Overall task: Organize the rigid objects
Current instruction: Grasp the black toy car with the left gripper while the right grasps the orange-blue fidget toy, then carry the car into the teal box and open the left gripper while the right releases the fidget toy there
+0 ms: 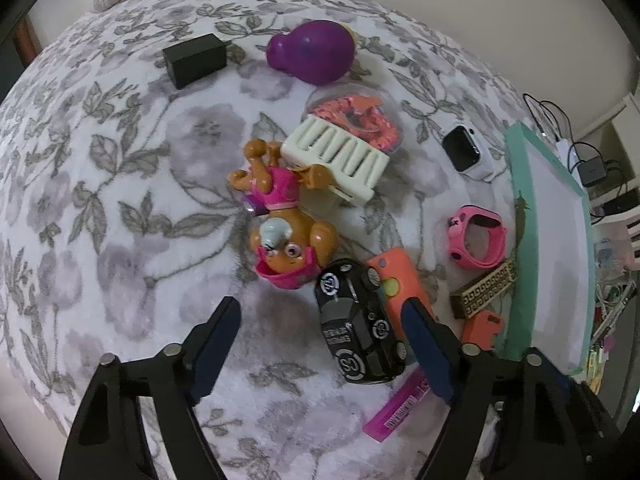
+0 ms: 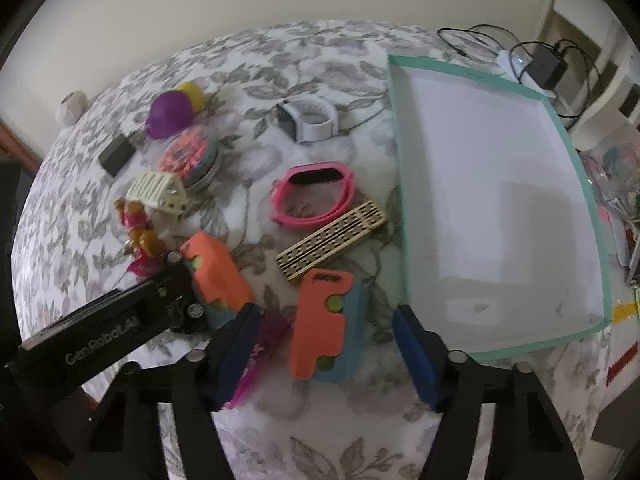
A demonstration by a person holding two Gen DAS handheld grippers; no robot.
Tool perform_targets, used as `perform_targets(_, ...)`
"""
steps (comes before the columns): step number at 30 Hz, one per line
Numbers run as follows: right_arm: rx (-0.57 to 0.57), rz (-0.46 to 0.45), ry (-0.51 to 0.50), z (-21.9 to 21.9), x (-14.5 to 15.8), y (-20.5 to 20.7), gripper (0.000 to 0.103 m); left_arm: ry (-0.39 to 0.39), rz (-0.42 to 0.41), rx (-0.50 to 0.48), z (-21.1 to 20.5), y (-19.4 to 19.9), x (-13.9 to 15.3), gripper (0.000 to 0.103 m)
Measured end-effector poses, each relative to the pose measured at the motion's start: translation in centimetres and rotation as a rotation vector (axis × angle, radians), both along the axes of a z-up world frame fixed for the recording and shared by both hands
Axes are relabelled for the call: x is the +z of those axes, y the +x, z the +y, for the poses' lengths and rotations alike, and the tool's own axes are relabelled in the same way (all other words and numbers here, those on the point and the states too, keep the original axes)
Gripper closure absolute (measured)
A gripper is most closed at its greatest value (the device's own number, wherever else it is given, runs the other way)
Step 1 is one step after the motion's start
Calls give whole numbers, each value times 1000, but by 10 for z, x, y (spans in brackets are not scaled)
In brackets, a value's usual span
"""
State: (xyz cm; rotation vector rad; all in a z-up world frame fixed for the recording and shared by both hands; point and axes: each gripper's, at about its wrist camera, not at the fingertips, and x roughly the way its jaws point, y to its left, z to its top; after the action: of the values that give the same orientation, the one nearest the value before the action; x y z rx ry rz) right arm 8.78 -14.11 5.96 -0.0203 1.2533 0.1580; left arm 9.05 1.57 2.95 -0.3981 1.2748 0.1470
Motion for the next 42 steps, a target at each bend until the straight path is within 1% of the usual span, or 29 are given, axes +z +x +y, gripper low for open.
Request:
perform_targets(2, 10, 6, -11, 4, -2, 0, 43, 2, 3, -10, -2, 0, -1, 28)
perform_targets(3, 15, 10, -20, 5, -3, 0, 44, 0, 6, -13, -3, 0, -2, 32)
perform_targets(5, 14, 19, -28, 6, -6, 1, 48, -23, 13, -15, -3, 2, -5, 34)
perform_targets(9, -1, 47, -36, 2, -16, 4, 49, -49, 5, -18, -3, 2, -4, 41)
perform_targets(11, -4, 61, -38, 1, -21, 6, 51, -50, -1, -25, -3, 0, -2, 45)
perform_targets(13, -9, 78, -27, -1, -25, 7, 53, -60, -6, -27, -4, 1, -1, 50)
perform_targets(18, -11, 98, -4, -6, -33, 7, 54, -84, -11, -18, -4, 2, -2, 53)
perform_targets(21, -9, 97, -10, -6, -35, 7, 56, -105, -14, -14, -2, 0, -2, 57)
perform_targets(25, 6, 89, -28, -5, -35, 6, 56, -103, -20, -19, -4, -1, 0, 61)
perform_targets(33, 7, 87, -31, -3, -35, 6, 56, -110, -23, -22, -4, -2, 1, 63)
perform_targets(37, -4, 85, -4, -3, -34, 6, 57, -117, -28, -23, -2, -4, 3, 65)
perform_targets(42, 0, 73, 13, -6, -29, 5, 57, -104, -39, -27, -1, -7, 8, 65)
